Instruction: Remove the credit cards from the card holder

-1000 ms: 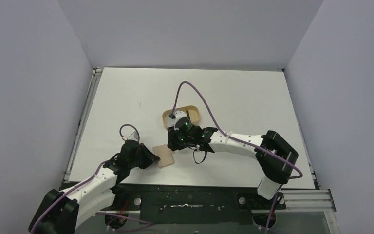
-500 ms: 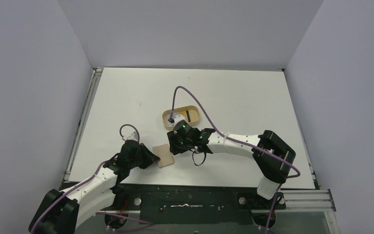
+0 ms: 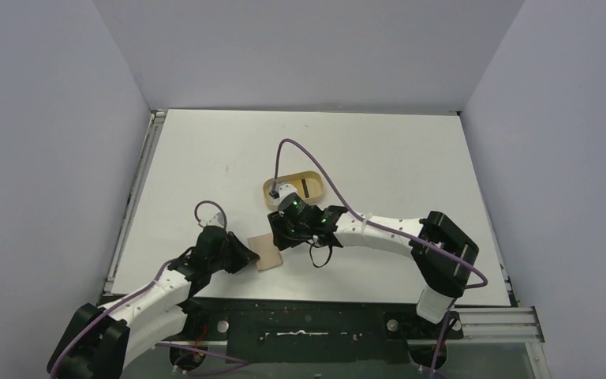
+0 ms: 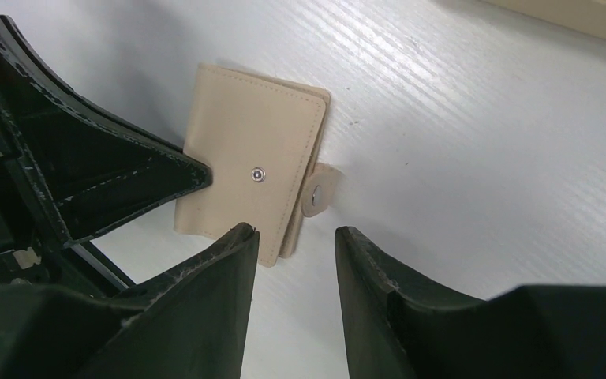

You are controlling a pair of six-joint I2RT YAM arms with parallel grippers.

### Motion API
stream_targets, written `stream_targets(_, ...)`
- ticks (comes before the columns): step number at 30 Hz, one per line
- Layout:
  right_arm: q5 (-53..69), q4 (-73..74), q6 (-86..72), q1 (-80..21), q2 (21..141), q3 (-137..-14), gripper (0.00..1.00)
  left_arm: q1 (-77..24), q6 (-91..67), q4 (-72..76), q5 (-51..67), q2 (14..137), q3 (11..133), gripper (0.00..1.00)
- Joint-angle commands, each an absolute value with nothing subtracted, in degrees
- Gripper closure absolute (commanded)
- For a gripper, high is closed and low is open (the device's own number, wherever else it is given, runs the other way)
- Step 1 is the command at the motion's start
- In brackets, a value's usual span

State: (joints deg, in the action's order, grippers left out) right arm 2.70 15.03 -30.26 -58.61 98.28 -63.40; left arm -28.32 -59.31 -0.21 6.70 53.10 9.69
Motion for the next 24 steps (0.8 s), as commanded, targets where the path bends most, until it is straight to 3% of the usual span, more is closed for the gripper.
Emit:
stream_targets(1, 1.05, 14.66, -28.93, -59.07, 99.28, -66.81, 0.58, -28.13, -58.01, -1.33, 6.5, 54.0, 11.19, 1.0)
stream_targets(24, 1.32, 14.54, -28.66, -59.1, 101.51, -68.25, 0.66, -28.13, -58.26, -0.84, 6.85, 54.93, 10.77, 1.0)
